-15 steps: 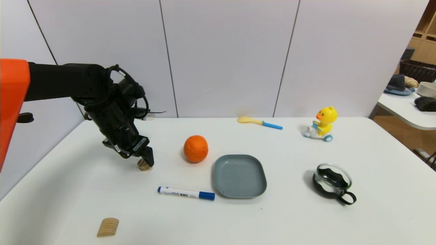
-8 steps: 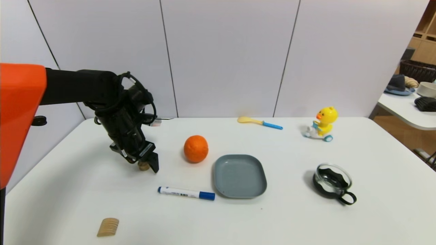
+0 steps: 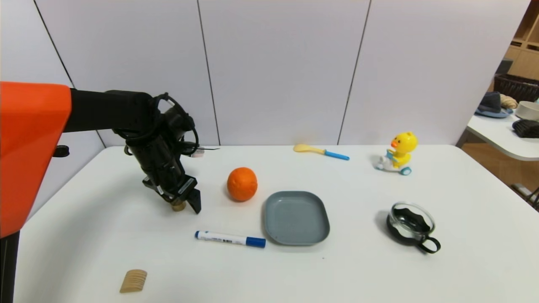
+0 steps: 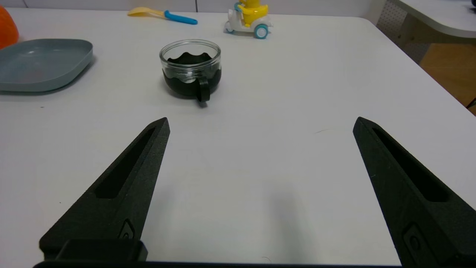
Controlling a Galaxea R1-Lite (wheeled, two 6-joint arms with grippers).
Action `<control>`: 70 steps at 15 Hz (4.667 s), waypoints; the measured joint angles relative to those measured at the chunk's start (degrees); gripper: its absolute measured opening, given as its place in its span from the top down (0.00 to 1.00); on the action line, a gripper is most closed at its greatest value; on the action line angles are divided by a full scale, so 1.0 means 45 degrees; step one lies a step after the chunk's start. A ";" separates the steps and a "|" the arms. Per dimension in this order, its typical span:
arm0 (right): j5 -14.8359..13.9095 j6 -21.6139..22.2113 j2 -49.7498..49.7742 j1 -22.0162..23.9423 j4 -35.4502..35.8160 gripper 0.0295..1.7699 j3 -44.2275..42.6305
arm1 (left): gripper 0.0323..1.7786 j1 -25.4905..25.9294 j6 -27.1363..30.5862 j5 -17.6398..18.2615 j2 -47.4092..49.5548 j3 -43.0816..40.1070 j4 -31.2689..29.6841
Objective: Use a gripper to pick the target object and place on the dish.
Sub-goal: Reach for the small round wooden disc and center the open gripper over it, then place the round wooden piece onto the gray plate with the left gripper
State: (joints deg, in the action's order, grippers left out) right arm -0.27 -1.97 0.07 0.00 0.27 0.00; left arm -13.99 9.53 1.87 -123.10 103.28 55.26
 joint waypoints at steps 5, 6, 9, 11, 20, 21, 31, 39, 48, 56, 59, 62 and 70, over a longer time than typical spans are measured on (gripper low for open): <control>0.0000 0.0000 0.0000 0.0000 -0.0005 0.03 0.0000 | 0.05 0.0005 -0.0019 0.0008 -0.0135 0.0014 -0.0068; 0.0005 0.0000 0.0000 0.0000 -0.0005 0.03 0.0000 | 0.05 0.0005 -0.0019 0.0014 -0.0141 0.0014 -0.0068; 0.0005 0.0000 0.0000 0.0000 0.0000 0.03 0.0000 | 0.05 0.0016 -0.0030 0.0024 -0.0152 -0.0005 -0.0049; 0.0005 0.0000 0.0000 0.0000 0.0000 0.03 0.0000 | 0.22 0.0024 -0.0024 0.0030 -0.0152 -0.0035 -0.0011; 0.0005 -0.0005 0.0000 0.0000 0.0005 0.03 0.0000 | 0.72 0.0043 -0.0190 0.0054 -0.0127 -0.0130 0.0073; 0.0000 -0.0005 0.0000 0.0000 0.0000 0.03 0.0000 | 0.72 0.0043 -0.0198 0.0054 -0.0122 -0.0135 0.0068; 0.0005 0.0000 0.0000 0.0000 0.0005 0.03 0.0000 | 0.72 0.0257 -0.0455 0.0019 0.1690 -0.0154 -0.1661; 0.0000 -0.0005 0.0000 0.0000 -0.0005 0.03 0.0000 | 0.72 -0.1268 -0.0547 0.0951 0.3216 -0.0471 -0.6456; 0.0005 -0.0005 0.0000 0.0000 0.0005 0.03 0.0000 | 0.72 -0.5104 -0.2416 0.1509 0.3671 -0.0398 -0.5329; 0.0005 0.0000 0.0000 0.0000 0.0005 0.03 0.0000 | 0.72 -0.5838 -0.2552 0.2248 0.2395 -0.0360 -0.3803; 0.0005 0.0000 0.0000 0.0000 0.0000 0.03 0.0000 | 0.72 -0.5941 -0.2503 0.2444 0.1636 -0.0062 -0.3931; 0.0000 0.0005 0.0000 0.0000 -0.0005 0.03 0.0000 | 0.72 -0.6206 -0.2503 0.2462 0.0870 0.0398 -0.3955; 0.0000 -0.0005 0.0000 0.0000 0.0005 0.03 0.0000 | 0.72 -0.6531 -0.2327 0.2452 -0.0777 0.0870 -0.4001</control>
State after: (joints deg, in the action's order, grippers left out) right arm -0.27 -2.00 0.07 0.00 0.29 0.00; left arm -43.39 -0.94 12.90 -126.60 107.19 37.25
